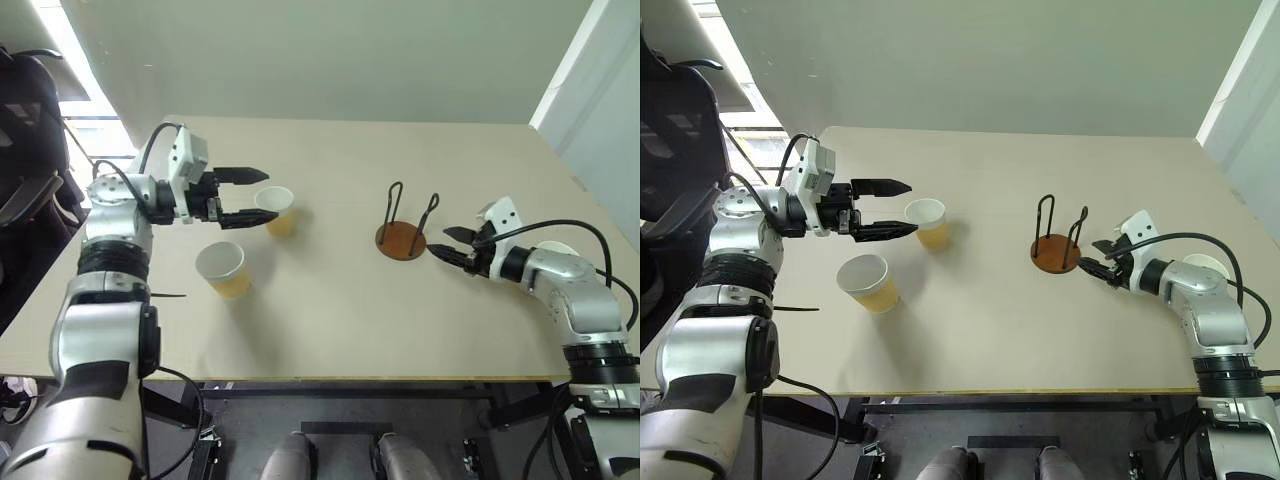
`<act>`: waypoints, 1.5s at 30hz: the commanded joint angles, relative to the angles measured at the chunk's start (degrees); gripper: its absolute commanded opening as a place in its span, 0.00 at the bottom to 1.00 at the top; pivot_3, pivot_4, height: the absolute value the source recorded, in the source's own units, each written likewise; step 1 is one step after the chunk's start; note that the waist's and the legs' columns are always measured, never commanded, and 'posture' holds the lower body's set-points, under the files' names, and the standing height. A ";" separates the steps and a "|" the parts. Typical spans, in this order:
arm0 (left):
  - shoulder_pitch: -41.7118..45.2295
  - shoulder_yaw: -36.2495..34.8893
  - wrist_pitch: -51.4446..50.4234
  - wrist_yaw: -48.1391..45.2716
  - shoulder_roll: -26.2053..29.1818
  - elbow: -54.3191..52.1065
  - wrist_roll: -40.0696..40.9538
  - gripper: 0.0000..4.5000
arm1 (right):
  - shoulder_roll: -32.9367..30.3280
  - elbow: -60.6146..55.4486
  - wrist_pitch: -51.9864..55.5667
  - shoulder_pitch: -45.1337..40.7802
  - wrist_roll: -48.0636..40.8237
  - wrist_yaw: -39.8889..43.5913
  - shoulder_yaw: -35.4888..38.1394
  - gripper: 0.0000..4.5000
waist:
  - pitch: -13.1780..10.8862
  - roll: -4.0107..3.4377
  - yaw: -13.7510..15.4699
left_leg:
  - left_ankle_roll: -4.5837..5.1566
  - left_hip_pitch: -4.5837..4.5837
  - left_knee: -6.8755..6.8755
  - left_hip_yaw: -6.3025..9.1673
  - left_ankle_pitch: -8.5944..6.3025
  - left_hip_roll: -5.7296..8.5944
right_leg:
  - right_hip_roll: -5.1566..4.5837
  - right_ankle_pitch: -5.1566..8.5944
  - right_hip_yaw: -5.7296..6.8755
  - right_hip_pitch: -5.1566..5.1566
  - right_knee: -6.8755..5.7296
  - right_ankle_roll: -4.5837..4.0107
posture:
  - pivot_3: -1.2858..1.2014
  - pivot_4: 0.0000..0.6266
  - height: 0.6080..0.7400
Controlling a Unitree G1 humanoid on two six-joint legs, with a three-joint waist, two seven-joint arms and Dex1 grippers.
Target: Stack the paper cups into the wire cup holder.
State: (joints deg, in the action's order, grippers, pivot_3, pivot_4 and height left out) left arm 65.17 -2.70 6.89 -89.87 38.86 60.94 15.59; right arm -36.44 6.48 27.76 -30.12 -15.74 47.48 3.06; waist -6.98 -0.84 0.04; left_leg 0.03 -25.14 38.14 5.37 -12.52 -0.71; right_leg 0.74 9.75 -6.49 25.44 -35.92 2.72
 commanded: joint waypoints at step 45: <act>0.19 20.87 -8.77 -2.63 5.46 -13.46 19.50 0.99 | 10.47 13.64 -10.17 -10.18 5.61 -2.00 -4.90 0.59 | 0.00 0.00 -0.09 | -0.02 -0.14 -0.08 0.00 -0.01 -0.01 | 0.00 0.03 0.02 0.21 0.00 -0.08 | 0.52 0.24 1.00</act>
State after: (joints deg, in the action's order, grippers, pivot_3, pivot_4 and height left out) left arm 64.17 20.11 -1.46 -90.22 43.76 49.29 34.52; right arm -25.91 20.50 19.00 -38.87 -10.29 46.07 -2.43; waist -6.98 -0.85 -0.05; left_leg 0.01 -25.30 38.06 5.38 -12.53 -0.72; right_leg 0.73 9.77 -6.47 25.66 -35.93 2.65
